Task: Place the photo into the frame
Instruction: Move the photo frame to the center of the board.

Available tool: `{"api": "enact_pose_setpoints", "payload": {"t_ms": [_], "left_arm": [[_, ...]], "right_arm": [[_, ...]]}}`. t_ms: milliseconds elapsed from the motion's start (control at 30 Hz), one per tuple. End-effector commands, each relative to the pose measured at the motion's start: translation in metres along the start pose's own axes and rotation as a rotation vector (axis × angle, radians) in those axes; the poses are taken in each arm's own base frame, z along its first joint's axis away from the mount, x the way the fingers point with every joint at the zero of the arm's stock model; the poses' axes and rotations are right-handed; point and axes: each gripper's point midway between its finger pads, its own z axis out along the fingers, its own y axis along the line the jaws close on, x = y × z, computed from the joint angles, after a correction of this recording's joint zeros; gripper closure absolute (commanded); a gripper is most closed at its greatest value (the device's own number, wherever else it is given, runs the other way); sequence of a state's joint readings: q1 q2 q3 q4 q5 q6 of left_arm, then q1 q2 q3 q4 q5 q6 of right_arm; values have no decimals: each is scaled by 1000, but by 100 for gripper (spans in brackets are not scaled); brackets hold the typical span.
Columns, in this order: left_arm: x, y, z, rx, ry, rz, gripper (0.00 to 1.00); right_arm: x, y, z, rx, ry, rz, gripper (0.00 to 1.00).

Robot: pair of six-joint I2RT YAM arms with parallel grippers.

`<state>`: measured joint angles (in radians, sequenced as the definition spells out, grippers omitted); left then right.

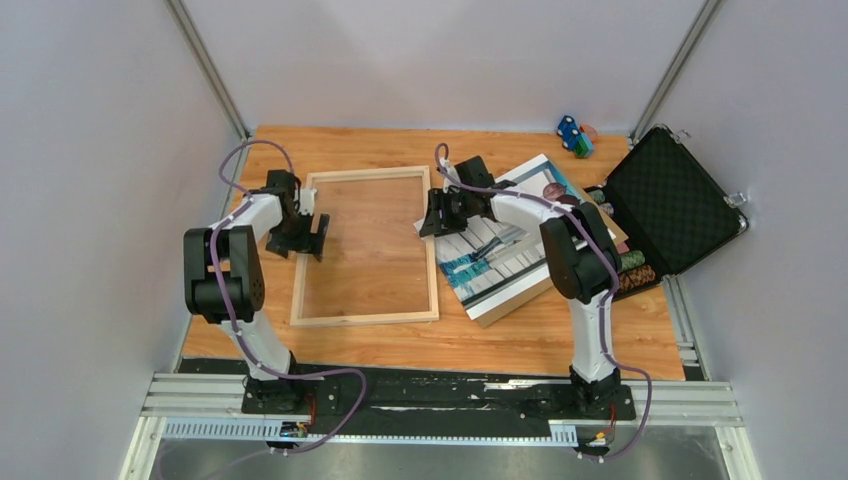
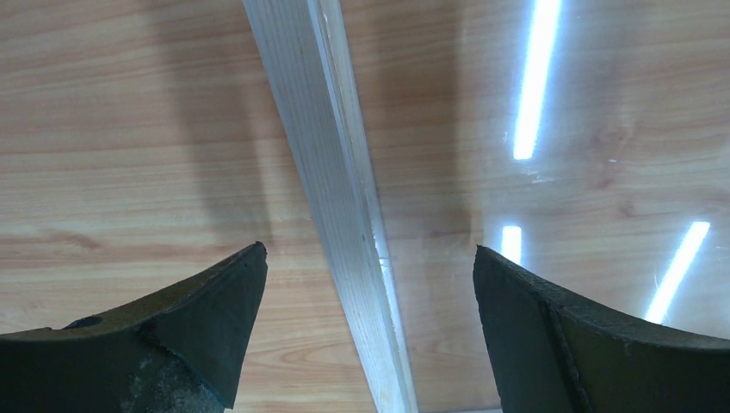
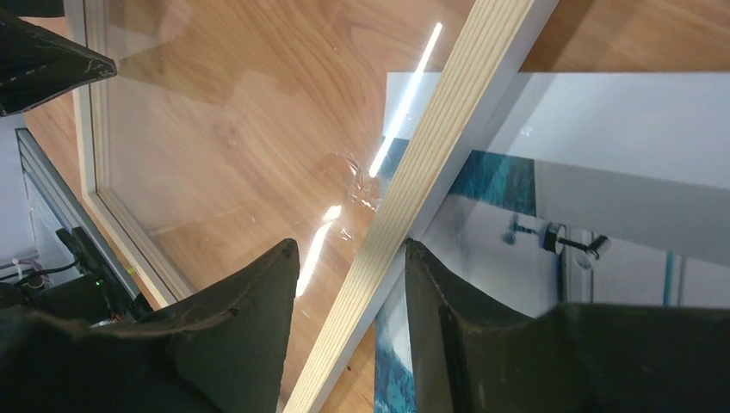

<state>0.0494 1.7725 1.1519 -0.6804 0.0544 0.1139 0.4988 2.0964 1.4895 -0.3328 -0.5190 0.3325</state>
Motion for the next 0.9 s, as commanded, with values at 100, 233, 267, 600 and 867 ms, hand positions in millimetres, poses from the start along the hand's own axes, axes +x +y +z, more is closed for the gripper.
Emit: {"api": "enact_pose_setpoints", "payload": {"t_ms": [100,233,267,600,867], "left_arm": [[-10,19,2,-11,-12,-7,3],[-16,24,5,-14,-12,-8,3],[-20,25,4,-17,-19,-6,3],[-34,37,5,-49,-39,-12,3],[-38,42,2,-52,-59,-32,2]], "right_arm": [[-19,39,10,-110,-22,-50,53],[-15,42,14,-127,-3,-45,53],[-13,43,15,-132,1,-44,53],[-11,51,20,-175,26,-82,52],[-17,53,19,-170,16,-118,51]]}}
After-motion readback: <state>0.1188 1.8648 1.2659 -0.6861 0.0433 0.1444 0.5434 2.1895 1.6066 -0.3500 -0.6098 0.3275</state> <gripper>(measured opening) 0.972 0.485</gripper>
